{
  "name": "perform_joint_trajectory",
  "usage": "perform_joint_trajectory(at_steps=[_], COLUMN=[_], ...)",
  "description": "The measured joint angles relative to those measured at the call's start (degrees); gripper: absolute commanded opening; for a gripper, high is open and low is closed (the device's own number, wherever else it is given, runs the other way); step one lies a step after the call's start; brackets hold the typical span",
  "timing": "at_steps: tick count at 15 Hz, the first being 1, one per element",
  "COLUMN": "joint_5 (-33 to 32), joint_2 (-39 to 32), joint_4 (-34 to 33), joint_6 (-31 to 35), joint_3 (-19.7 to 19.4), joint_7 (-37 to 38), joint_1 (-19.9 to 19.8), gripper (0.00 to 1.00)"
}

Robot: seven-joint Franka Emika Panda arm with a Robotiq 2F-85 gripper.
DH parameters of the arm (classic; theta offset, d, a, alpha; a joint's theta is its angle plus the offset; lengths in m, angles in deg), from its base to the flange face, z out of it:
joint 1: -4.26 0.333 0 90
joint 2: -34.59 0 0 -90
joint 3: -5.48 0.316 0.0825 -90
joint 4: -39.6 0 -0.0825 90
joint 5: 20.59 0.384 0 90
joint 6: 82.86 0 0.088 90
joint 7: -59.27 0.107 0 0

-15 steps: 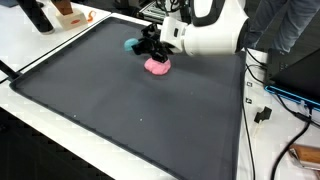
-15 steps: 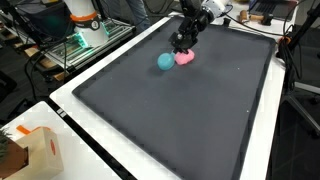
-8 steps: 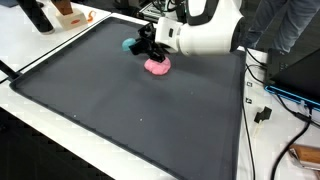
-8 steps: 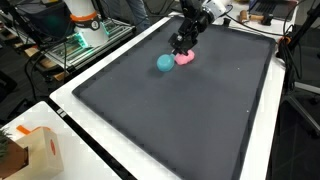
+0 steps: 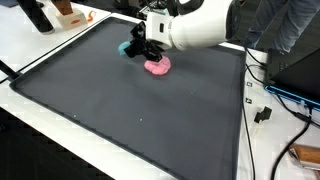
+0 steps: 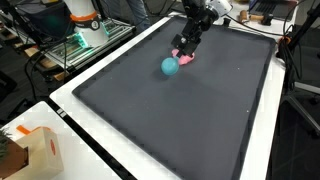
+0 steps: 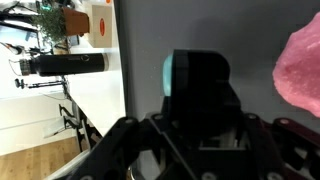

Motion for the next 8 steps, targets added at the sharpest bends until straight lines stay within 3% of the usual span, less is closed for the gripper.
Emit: perform_joint_trajectory(at_steps=[8], joint_5=[6.97], joint_2=[8.61], joint_4=[4.75], joint_6=[9.62], joint_3=[0.37], joint_7=[-10.58], joint_1=[-4.12], gripper=[0.25])
